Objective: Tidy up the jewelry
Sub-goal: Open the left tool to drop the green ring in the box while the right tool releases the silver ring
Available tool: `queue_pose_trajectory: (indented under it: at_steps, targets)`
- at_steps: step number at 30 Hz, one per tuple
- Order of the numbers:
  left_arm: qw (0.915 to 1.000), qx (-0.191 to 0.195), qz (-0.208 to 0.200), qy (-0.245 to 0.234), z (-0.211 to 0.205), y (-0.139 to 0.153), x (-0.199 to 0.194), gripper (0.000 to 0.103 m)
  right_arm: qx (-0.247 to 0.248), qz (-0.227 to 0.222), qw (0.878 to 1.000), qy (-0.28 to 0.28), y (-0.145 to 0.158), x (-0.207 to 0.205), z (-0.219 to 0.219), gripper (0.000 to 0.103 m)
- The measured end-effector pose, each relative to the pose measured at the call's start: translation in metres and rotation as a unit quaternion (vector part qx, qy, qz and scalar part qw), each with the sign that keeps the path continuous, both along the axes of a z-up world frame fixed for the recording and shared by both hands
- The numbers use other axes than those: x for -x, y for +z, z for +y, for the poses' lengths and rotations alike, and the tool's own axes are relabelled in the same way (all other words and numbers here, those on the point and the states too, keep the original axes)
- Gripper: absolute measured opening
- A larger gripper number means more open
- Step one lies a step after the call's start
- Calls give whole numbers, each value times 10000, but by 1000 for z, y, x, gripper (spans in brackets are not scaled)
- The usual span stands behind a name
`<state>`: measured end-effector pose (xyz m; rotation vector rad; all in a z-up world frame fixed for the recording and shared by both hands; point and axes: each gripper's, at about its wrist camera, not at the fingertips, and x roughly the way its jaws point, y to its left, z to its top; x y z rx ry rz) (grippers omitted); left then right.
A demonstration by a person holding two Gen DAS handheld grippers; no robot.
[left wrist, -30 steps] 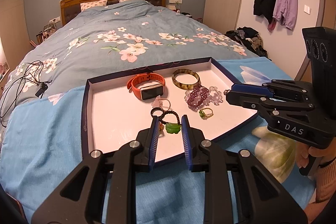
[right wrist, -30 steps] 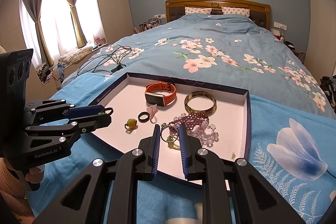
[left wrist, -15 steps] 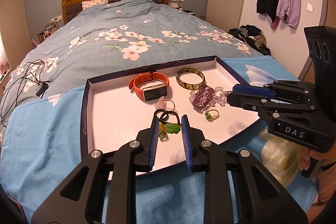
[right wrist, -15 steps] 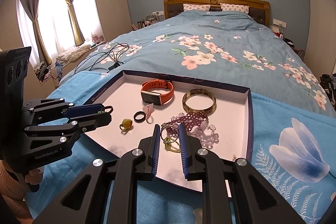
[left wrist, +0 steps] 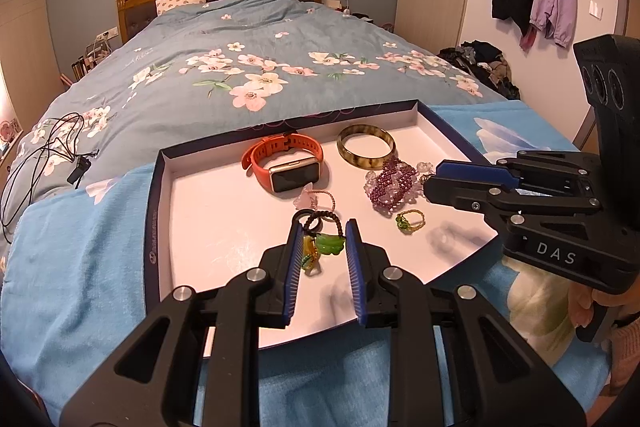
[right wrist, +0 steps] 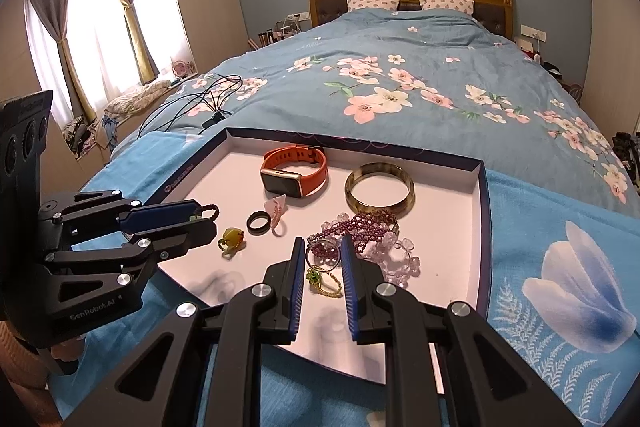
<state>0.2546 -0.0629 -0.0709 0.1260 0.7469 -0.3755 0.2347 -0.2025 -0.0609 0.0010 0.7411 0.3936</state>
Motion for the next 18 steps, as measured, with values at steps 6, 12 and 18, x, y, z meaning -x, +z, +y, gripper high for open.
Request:
queue_pose_trajectory:
  at_steps: [6,12,18]
  targets:
    - [10000,-15,23,9,-1,-2,-2,22,20,74,10000,-37,-4,-5,0,16]
    - [9999,-45,99,37,-2,-9,-7,22,42,118,9999,-63,-6,-9,2,16]
    - [9998,-81,169,79,-3,-14,-10,22,72,147,9998,-65,-8,-12,5,16]
